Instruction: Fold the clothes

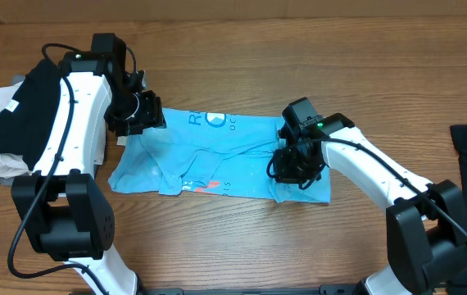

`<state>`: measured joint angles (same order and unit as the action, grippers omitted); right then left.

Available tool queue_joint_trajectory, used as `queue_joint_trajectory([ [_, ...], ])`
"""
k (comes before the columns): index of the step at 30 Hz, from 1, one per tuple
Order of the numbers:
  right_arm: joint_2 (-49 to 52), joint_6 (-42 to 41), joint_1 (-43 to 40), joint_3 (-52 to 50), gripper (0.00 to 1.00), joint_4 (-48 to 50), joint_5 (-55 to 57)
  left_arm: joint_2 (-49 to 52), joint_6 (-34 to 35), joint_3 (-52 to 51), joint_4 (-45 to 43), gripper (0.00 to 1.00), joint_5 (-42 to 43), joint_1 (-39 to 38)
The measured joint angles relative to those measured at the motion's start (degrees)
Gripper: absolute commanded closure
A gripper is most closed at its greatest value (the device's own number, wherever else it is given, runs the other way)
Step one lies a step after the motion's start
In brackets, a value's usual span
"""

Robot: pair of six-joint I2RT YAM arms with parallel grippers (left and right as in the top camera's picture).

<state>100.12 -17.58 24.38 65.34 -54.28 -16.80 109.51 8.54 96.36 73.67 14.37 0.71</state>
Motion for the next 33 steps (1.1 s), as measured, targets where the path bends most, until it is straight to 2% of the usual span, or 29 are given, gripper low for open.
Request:
queue_joint_trajectory([
  [1,0.0,0.0,0.0,0.0,0.92,0.3,-0.2,0.0,0.0,0.0,0.0,0.39,0.0,0.0],
  [3,0.0,-0.3,0.0,0.0,0.69,0.7,-0.4,0.0,0.0,0.0,0.0,0.39,0.0,0.0],
  [5,0.0,-0.3,0.0,0.0,0.61,0.7,-0.2,0.0,0.0,0.0,0.0,0.39,0.0,0.0],
  [11,0.0,-0.4,-0.3,0.0,0.63,-0.1,1.8,0.0,0.0,0.0,0.0,0.39,0.0,0.0],
  [14,0.0,-0.2,-1.4,0.0,0.74,-2.3,2.3,0.0,0.0,0.0,0.1,0.39,0.0,0.0],
  [19,0.0,1.3,-3.0,0.0,0.59,-9.7,2.7,0.0,0.0,0.0,0.0,0.38,0.0,0.0],
  [22,0.0,2.7,-2.8,0.0,0.51,-9.9,1.5,0.0,0.0,0.0,0.0,0.38,0.0,0.0],
  [27,0.0,0.8,-0.8,-1.9,0.51,-3.6,-0.6,0.0,0.0,0.0,0.0,0.39,0.0,0.0],
  [33,0.0,-5.4,0.4,-3.8,0.51,-3.1,-3.0,0.0,0.0,0.0,0.1,0.39,0.0,0.0],
])
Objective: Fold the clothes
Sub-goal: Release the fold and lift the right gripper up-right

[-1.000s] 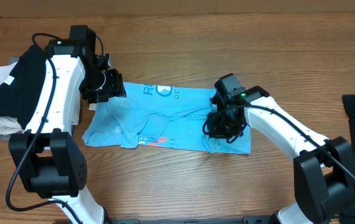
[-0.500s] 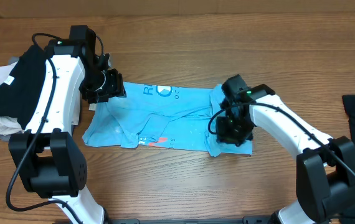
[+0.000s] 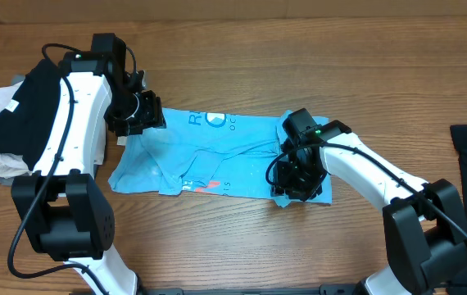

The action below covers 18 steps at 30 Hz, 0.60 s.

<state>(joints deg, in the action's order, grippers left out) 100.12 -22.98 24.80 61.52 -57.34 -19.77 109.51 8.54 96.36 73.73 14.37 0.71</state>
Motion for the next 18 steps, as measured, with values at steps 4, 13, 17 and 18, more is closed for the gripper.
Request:
queue_joint_trajectory([
  [4,0.0,-4.5,0.0,-0.3,0.49,-0.6,-1.4,0.0,0.0,0.0,0.0,0.39,0.0,0.0],
  [13,0.0,-13.7,0.0,-0.8,0.44,2.7,-2.2,0.0,0.0,0.0,0.2,0.39,0.0,0.0],
  [17,0.0,-17.4,0.0,-2.1,0.42,3.7,-1.7,0.0,0.0,0.0,0.6,0.40,0.0,0.0],
  [18,0.0,-18.2,0.0,-2.3,0.42,3.9,-1.7,0.0,0.0,0.0,0.6,0.39,0.0,0.0],
])
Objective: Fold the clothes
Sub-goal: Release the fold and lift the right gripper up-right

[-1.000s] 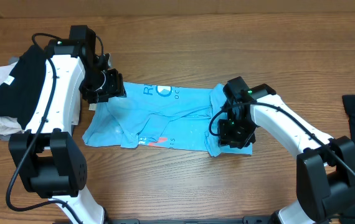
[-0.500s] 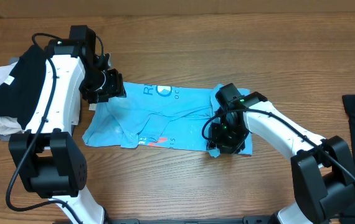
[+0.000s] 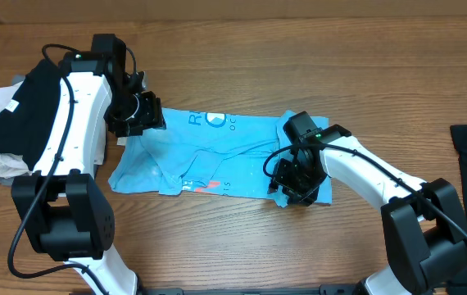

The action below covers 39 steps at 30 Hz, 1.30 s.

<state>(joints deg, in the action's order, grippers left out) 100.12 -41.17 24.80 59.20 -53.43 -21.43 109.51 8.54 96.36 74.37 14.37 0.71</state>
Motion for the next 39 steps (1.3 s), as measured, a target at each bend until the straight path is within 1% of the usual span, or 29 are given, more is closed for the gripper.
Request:
queue_joint_trajectory([
  [1,0.0,-0.8,0.0,-0.1,0.44,0.2,0.0,0.0,0.0,0.0,0.0,0.39,0.0,0.0],
  [3,0.0,-2.1,0.0,-0.1,0.58,1.7,0.1,0.0,0.0,0.0,0.0,0.40,0.0,0.0],
  [6,0.0,-3.8,0.0,-0.1,0.72,3.8,0.3,0.0,0.0,0.0,0.0,0.40,0.0,0.0],
  [8,0.0,-4.3,0.0,-0.2,0.85,4.9,0.5,0.0,0.0,0.0,0.1,0.40,0.0,0.0],
  [10,0.0,-4.9,0.0,-0.2,0.95,5.6,0.2,0.0,0.0,0.0,0.2,0.39,0.0,0.0],
  [11,0.0,-4.9,0.0,-0.2,0.96,5.9,-0.1,0.0,0.0,0.0,0.2,0.39,0.0,0.0],
  [17,-0.3,-1.6,-0.1,-0.2,0.96,10.6,-5.2,0.0,0.0,0.0,0.6,0.39,0.0,0.0],
  [22,-4.1,1.1,-0.1,-0.3,0.96,13.0,-6.7,0.0,0.0,0.0,0.6,0.39,0.0,0.0],
  [23,-4.8,1.4,-0.1,-0.3,0.93,13.2,-6.6,0.0,0.0,0.0,0.6,0.39,0.0,0.0],
  [26,-6.1,2.1,-0.1,-0.3,0.87,11.0,-5.3,0.0,0.0,0.0,0.6,0.39,0.0,0.0],
  [29,-6.1,2.2,-0.1,-0.4,0.87,5.8,-3.1,0.0,0.0,0.0,0.6,0.39,0.0,0.0],
  [30,-6.1,2.1,-0.1,-0.4,0.83,4.0,-2.1,0.0,0.0,0.0,0.6,0.39,0.0,0.0],
  [31,-6.1,1.7,-0.1,-0.4,0.69,2.3,-0.9,0.0,0.0,0.0,0.6,0.39,0.0,0.0],
  [32,-6.1,1.2,-0.1,-0.4,0.58,1.1,0.3,0.0,0.0,0.0,0.6,0.39,0.0,0.0],
  [36,-6.1,1.1,-0.1,-0.4,0.58,-1.5,4.3,0.0,0.0,0.0,0.6,0.39,0.0,0.0],
  [39,-6.1,1.2,-0.9,-0.4,0.67,-2.1,6.0,0.0,0.0,0.0,0.7,0.39,0.0,0.0],
])
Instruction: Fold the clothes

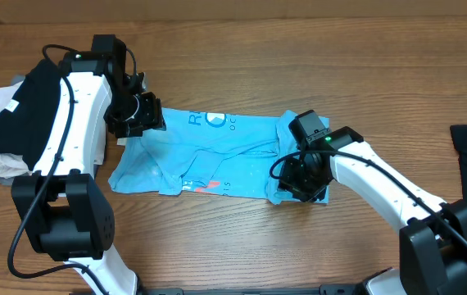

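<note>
A light blue T-shirt (217,156) with white and orange print lies partly folded and wrinkled across the middle of the table. My left gripper (141,115) sits at the shirt's far left corner, its fingers hidden under the wrist. My right gripper (296,182) points down onto the shirt's near right corner, where the cloth is bunched. From above I cannot see whether either pair of fingers is closed on the cloth.
A pile of black and white clothes (4,123) lies at the left edge, beside my left arm. A black garment lies at the right edge. The wooden table (242,65) shows behind and in front of the shirt.
My right wrist has shifted a little to the right and nearer the front edge, over the shirt's near right corner. The left arm and the shirt's left half have not moved.
My left gripper has stayed at the shirt's far left corner throughout. My right gripper was over the shirt's right part, then lower toward the near right corner, then pressed there. Now it sits slightly further right on that corner.
</note>
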`<state>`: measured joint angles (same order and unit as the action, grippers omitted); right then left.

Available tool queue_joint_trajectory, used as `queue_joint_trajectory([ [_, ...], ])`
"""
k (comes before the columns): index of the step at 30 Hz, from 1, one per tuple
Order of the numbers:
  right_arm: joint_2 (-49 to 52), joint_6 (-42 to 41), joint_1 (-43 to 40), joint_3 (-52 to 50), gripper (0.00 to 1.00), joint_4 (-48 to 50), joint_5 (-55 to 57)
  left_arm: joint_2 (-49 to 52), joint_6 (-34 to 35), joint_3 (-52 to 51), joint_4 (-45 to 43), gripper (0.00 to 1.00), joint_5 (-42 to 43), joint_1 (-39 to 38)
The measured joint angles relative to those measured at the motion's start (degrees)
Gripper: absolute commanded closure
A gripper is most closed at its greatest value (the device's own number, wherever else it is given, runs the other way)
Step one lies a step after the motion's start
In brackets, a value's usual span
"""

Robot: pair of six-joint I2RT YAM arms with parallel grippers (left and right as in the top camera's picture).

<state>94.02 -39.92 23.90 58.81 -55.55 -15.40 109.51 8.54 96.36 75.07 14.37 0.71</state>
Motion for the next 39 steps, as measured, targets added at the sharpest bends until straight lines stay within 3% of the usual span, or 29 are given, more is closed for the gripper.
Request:
queue_joint_trajectory([
  [3,0.0,1.2,-2.1,0.0,0.71,0.2,0.8,0.0,0.0,0.0,0.2,0.39,0.0,0.0],
  [8,0.0,4.1,-6.0,0.0,0.52,0.4,2.6,0.0,0.0,0.0,0.2,0.40,0.0,0.0],
  [11,0.0,5.1,-8.0,0.0,0.51,0.7,4.2,0.0,0.0,0.0,0.3,0.40,0.0,0.0],
  [13,0.0,7.0,-10.4,0.0,0.43,2.4,4.2,0.0,0.0,0.0,0.5,0.40,0.0,0.0],
  [21,0.0,21.6,-26.1,0.0,0.30,7.4,-3.8,0.0,-0.2,0.0,1.2,0.36,0.0,0.0],
  [26,1.8,28.9,-29.8,0.0,0.29,8.0,-9.9,0.0,-0.7,0.0,0.4,0.37,0.3,0.0],
  [31,8.6,33.1,-29.7,0.0,0.32,9.1,-13.1,0.0,-6.1,0.0,0.0,0.29,6.3,0.0],
  [35,11.6,36.3,-29.9,0.1,0.37,9.0,-17.5,-0.2,-9.0,0.0,0.8,0.28,9.7,0.0],
  [39,12.6,38.6,-29.8,0.1,0.50,8.9,-19.8,-3.3,-10.6,0.0,0.8,0.24,11.1,0.0],
])
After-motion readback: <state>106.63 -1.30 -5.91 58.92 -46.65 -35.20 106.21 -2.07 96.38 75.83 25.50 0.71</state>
